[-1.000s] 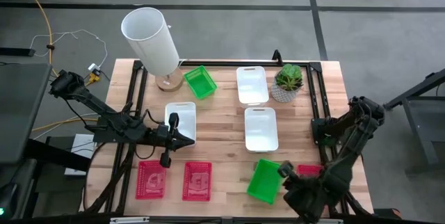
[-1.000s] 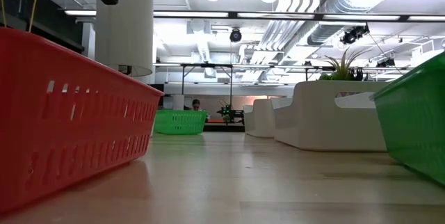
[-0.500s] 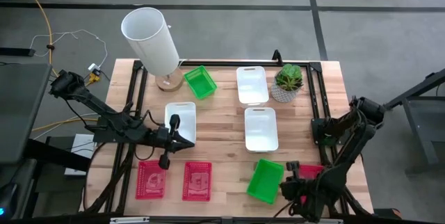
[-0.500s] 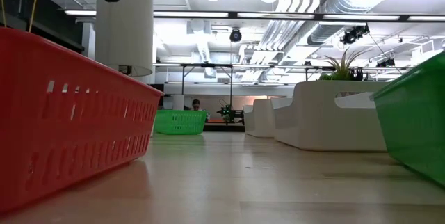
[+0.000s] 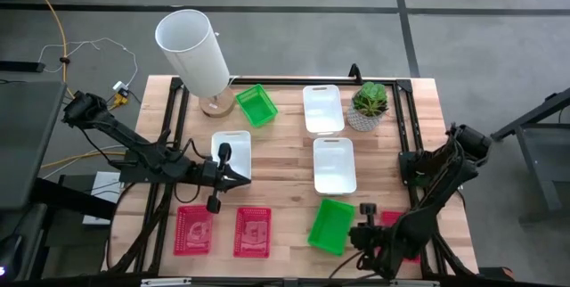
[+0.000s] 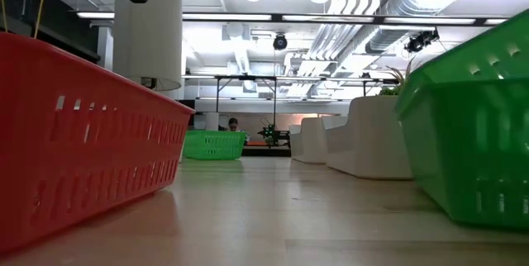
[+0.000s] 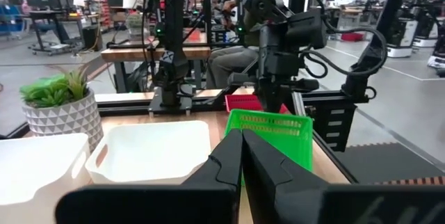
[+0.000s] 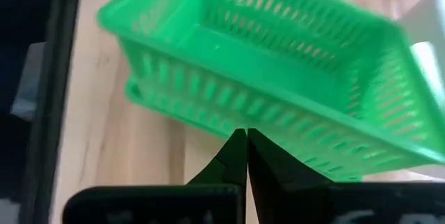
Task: Stack baskets by color
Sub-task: Stack the middle right green bin on the bottom green bin, then stack the top green bin on the bottom green bin
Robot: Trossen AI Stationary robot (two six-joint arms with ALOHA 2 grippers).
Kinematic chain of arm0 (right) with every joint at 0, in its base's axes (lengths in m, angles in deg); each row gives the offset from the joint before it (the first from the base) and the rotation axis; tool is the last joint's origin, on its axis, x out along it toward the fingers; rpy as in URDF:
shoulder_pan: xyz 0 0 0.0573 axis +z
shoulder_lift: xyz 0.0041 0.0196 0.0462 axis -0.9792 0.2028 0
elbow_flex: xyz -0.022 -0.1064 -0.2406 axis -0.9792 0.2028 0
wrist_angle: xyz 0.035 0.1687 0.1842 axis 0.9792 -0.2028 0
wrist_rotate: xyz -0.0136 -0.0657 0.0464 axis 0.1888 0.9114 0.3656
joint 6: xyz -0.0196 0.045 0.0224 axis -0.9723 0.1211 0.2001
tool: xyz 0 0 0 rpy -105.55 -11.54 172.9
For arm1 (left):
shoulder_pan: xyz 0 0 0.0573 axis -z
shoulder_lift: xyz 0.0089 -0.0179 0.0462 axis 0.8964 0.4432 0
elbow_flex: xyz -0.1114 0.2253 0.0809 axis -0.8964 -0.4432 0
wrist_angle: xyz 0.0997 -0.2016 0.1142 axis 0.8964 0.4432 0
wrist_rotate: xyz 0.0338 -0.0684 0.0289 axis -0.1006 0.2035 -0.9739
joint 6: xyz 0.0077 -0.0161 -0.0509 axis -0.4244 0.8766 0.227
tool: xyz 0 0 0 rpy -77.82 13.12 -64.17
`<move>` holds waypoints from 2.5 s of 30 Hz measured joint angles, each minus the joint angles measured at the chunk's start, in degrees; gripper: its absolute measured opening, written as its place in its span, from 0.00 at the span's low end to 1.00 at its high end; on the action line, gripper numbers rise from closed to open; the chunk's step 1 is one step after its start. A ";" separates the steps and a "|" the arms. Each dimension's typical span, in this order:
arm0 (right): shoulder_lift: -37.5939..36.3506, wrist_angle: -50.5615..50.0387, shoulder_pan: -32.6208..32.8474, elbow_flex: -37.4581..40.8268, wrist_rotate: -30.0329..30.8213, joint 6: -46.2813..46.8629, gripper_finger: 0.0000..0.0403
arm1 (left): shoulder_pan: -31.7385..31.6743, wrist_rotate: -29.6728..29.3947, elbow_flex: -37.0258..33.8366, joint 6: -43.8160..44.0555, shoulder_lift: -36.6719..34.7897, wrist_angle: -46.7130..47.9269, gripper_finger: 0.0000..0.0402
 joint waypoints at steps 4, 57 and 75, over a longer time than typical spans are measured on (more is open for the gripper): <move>0.00 -3.33 1.40 -3.18 1.02 -1.26 0.00 | 0.00 0.06 0.00 0.00 0.00 -0.06 0.00; -27.38 35.85 -13.44 25.55 23.86 -34.06 0.00 | 0.09 0.06 0.00 2.16 0.00 -0.22 0.00; -31.89 88.65 -27.63 40.22 -2.67 -60.93 0.00 | -0.11 -5.42 0.00 -3.58 -0.02 -1.11 0.00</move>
